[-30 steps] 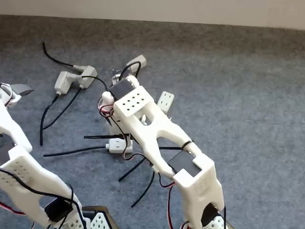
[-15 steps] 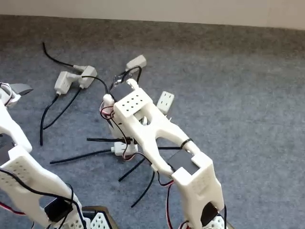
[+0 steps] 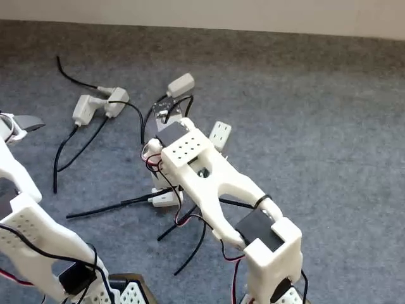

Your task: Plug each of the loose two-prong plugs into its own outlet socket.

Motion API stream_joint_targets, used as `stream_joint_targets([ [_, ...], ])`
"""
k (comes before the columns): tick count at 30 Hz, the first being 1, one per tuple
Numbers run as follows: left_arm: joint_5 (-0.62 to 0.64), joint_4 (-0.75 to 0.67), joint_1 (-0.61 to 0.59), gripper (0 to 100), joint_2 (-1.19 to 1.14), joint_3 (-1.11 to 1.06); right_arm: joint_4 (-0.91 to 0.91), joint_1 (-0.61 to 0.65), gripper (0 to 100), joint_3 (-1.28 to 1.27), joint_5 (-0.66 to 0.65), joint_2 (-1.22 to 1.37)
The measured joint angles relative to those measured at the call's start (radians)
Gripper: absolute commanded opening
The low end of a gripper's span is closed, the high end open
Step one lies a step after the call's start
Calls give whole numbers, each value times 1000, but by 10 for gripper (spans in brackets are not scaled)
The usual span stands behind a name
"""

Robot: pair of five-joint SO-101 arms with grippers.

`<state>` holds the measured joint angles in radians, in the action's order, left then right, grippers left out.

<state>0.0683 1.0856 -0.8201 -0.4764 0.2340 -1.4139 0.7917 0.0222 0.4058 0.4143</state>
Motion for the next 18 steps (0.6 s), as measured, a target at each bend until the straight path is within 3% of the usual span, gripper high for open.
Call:
stream_joint_targets([
  [8, -98, 41, 40, 433, 0, 0, 17, 5, 370, -23, -26, 12],
  [14, -138, 55, 77, 433, 0, 0, -104, 3, 379, 97, -219, -40],
  [18, -222, 115, 126, 433, 0, 0, -181, -11, 379, 284, -273, -181],
])
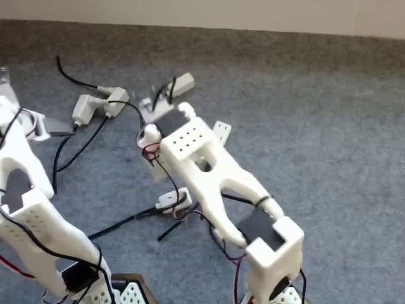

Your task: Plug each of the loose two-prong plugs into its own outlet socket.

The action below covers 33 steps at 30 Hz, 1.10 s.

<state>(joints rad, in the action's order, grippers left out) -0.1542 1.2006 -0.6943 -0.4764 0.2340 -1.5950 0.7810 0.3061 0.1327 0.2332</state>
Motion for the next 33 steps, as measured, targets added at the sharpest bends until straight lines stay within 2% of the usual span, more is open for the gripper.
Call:
stream_joint_targets([
  [3, -83, 63, 57, 432, 0, 0, -74, -48, 379, 110, -55, -130],
  [7, -172, 170, 137, 432, 2, 54, -123, -144, 379, 130, -117, -269],
  [10, -267, 285, 224, 421, 26, 89, -121, -229, 379, 44, -163, -353],
  [12, -361, 365, 295, 367, 58, 95, -106, -279, 379, -68, -198, -411],
  [15, -473, 437, 396, 293, 101, 97, 6, -365, 379, -293, -250, -535],
  [19, -532, 454, 476, 284, 133, 97, 261, -482, 379, -683, -310, -781],
  [26, -574, 460, 583, 284, 87, 97, 624, -526, 379, -1425, -318, -1105],
  [29, -606, 460, 657, 284, 66, 60, 713, -546, 379, -1585, -318, -1151],
  [33, -641, 460, 756, 284, 66, -6, 809, -586, 379, -1674, -318, -1175],
])
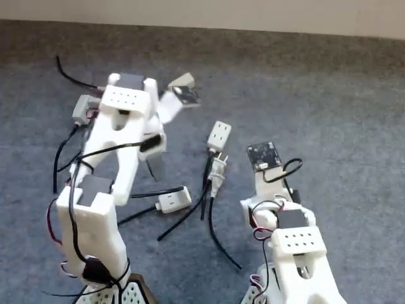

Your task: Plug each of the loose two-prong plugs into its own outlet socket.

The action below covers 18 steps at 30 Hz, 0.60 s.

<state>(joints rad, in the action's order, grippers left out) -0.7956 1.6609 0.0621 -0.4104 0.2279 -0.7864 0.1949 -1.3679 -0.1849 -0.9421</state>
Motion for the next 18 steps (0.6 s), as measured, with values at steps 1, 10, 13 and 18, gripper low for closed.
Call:
stream_joint_targets([
  [1, -8, 0, 20, 284, 0, -25, 17, -11, 379, -8, 0, 0],
  [10, -20, -152, 133, 285, 89, -316, 44, -20, 379, -31, 0, -2],
  [13, -20, -226, 169, 285, 143, -416, 44, -20, 379, -31, 0, -2],
  [18, 18, -373, 199, 280, 172, -551, 44, -20, 379, -44, 0, -2],
])
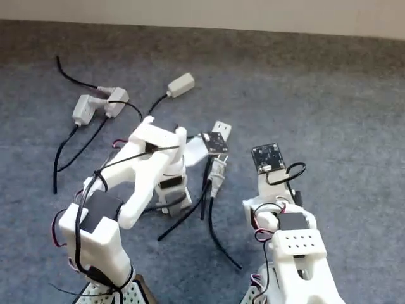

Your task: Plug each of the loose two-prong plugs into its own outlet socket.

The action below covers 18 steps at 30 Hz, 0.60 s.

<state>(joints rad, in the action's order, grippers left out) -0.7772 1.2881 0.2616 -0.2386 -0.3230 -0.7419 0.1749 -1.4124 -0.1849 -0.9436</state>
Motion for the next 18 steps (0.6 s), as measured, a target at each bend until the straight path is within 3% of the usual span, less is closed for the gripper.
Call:
stream_joint_targets([
  [3, 35, -95, 2, 236, 2, -58, 0, 0, 379, -9, 0, 0],
  [9, 40, -167, 3, 17, 3, -104, 0, 0, 379, -9, 0, 0],
  [18, 31, -144, -48, 5, 112, -69, 0, 0, 379, -9, 0, 0],
])
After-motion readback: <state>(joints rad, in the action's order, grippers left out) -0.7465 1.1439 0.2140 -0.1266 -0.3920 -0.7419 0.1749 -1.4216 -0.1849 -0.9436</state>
